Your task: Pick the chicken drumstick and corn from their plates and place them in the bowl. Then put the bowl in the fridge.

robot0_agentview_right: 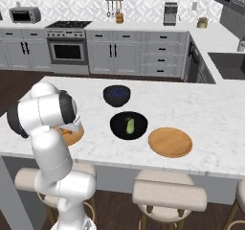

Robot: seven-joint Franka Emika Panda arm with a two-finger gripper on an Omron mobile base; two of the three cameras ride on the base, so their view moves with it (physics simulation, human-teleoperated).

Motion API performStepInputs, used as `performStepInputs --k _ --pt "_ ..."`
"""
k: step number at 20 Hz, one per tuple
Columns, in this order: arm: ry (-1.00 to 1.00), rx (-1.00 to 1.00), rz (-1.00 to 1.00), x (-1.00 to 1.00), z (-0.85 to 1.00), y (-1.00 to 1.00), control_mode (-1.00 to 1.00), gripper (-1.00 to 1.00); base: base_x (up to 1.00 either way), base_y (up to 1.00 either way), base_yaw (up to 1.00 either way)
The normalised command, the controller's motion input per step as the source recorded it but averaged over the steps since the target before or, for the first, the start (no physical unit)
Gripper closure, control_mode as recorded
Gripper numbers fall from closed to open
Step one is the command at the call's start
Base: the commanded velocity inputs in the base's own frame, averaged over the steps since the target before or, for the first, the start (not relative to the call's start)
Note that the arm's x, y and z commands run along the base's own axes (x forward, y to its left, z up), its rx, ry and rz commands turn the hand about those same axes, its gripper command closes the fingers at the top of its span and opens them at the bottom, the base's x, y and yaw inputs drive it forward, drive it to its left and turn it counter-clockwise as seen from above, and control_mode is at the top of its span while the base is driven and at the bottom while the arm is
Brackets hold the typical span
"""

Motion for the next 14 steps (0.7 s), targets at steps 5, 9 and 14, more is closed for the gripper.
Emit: performStepInputs --k 5,9,14 --pt "0.00 0.00 -0.03 -0.14 0.20 -0.12 -1.00 1.00 0.00 0.00 0.00" --pt "-0.03 0.00 -0.01 -0.25 0.56 -0.31 -1.00 1.00 0.00 0.00 0.00" --pt "-0.04 0.00 0.01 -0.23 0.62 -0.67 -1.00 1.00 0.00 0.00 0.00"
